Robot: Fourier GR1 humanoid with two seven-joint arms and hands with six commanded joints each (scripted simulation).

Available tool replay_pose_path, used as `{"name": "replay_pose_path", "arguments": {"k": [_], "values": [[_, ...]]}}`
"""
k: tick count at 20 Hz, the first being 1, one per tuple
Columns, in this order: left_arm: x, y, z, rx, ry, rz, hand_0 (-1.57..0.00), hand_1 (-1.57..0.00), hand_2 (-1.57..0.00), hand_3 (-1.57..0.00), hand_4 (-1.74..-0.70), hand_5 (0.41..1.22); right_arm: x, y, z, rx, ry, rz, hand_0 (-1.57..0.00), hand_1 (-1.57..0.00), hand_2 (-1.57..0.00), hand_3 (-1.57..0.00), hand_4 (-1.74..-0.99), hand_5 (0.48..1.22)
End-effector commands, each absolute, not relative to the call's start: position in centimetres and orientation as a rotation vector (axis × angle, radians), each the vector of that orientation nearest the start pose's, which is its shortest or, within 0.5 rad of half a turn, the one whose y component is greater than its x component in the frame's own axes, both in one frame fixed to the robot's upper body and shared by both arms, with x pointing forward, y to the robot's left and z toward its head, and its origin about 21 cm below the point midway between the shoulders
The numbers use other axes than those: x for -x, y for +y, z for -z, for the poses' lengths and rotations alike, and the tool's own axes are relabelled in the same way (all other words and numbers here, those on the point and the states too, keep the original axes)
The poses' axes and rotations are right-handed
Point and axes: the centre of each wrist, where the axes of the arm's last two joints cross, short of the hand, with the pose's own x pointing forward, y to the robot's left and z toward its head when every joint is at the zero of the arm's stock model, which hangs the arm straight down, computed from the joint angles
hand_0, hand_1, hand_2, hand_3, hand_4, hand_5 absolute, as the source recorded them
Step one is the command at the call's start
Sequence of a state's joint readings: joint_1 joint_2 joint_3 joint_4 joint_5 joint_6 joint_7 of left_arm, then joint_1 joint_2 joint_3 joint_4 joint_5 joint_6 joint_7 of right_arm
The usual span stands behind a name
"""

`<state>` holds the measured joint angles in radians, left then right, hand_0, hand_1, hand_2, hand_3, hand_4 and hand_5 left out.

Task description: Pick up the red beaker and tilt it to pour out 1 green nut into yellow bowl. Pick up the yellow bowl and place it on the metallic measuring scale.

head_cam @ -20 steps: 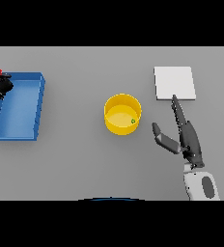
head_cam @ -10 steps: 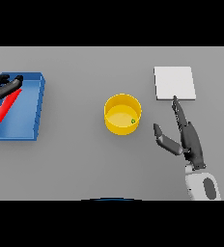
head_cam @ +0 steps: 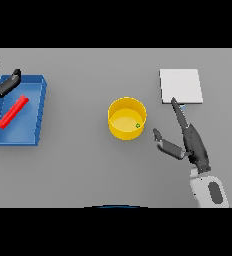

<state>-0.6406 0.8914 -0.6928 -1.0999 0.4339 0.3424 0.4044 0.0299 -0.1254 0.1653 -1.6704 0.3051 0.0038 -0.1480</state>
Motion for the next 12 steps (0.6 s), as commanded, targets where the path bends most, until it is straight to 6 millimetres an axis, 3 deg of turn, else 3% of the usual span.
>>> {"name": "replay_pose_path", "arguments": {"k": [1,4,9,12], "values": [[-35.7,33.5,-10.1,-0.666,-1.085,0.410,-0.03,-0.02,-0.02,-0.02,-0.71,0.685,-24.1,-21.9,-2.1,0.173,-1.766,-0.546,0.00,0.00,0.00,0.00,-1.137,0.717],[-35.7,33.0,-9.7,-0.639,-1.103,0.413,-0.01,-0.01,-0.01,-0.01,-0.72,0.676,-26.0,-22.1,-4.0,0.234,-1.719,-0.848,0.00,0.00,0.00,0.00,-1.190,0.716],[-35.6,32.9,-9.5,-0.619,-1.120,0.414,0.00,0.00,0.00,0.00,-0.72,0.667,-28.4,-19.9,-6.1,0.337,-1.668,-1.425,0.00,0.00,0.00,0.00,-1.233,0.703],[-35.9,32.7,-9.7,-0.609,-1.109,0.414,0.00,0.00,0.00,0.00,-0.71,0.676,-30.1,-18.5,-6.9,0.375,-1.601,-1.677,0.00,0.00,0.00,0.00,-1.223,0.705]]}}
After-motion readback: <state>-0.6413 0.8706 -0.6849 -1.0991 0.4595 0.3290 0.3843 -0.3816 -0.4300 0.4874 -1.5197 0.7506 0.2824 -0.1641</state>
